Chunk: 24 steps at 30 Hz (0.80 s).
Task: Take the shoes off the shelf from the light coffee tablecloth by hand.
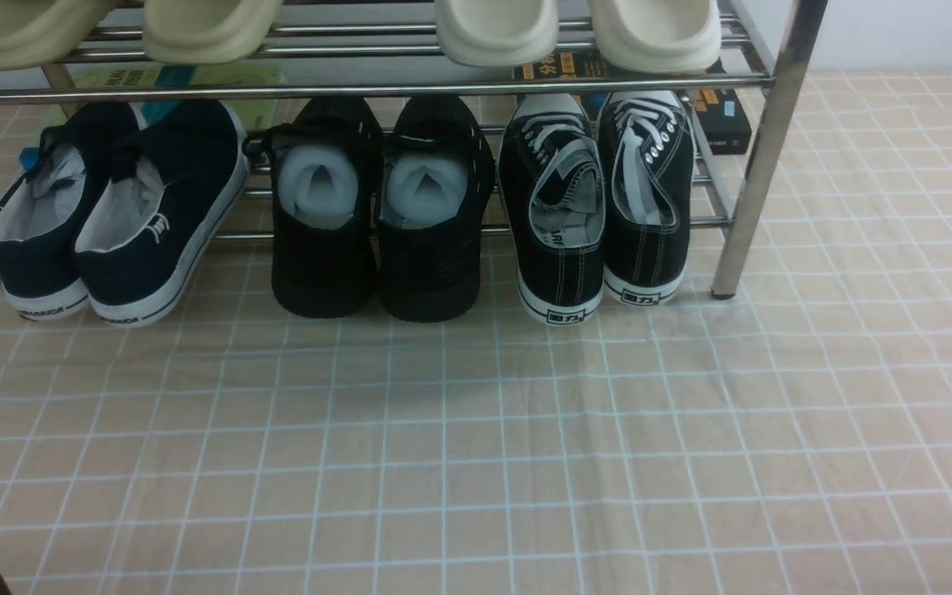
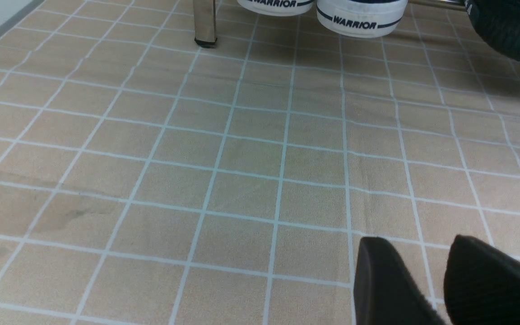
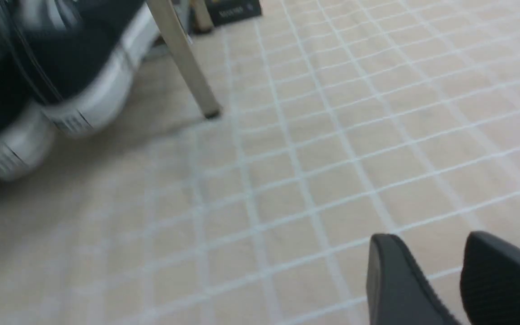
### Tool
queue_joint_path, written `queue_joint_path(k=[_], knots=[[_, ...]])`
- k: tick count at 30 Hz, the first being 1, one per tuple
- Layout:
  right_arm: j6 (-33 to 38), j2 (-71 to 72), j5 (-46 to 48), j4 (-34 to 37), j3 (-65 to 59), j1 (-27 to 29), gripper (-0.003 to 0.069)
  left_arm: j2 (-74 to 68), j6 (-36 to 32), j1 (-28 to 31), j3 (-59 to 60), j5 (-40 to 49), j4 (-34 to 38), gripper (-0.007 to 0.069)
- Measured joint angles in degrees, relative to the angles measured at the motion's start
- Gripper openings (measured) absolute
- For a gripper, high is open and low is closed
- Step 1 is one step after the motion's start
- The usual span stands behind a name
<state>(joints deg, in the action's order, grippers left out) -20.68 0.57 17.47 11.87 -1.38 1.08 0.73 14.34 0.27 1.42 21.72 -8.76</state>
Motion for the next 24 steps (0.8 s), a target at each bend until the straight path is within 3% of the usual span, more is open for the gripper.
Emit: queue_joint_path(k=[3, 5, 12, 14, 20, 24], knots=[[-8.8, 0.0, -2.0, 10.2, 0.0, 0.0, 0.024, 0.0, 0.0, 0.0, 0.0, 0.0, 0.0, 0.0239], [-11.4, 0.0, -2.2, 13.4, 0.0, 0.0, 0.024, 0.0, 0.0, 0.0, 0.0, 0.0, 0.0, 0.0239], [-12.3, 0.0, -3.5, 19.6, 0.1, 0.0, 0.0228, 0.0, 0.0, 0.0, 0.0, 0.0, 0.0, 0.0239], [-8.7, 0.0, -4.3, 19.2, 1.8, 0.0, 0.0192, 0.0, 0.0, 0.0, 0.0, 0.0, 0.0, 0.0239], [13.2, -5.6, -6.0, 13.6, 17.5, 0.0, -0.0003, 0.0, 0.0, 0.0, 0.0, 0.0, 0.0, 0.0239], [23.2, -17.0, 3.7, 10.8, 27.7, 0.0, -0.001, 0.0, 0.0, 0.0, 0.0, 0.0, 0.0, 0.0239]])
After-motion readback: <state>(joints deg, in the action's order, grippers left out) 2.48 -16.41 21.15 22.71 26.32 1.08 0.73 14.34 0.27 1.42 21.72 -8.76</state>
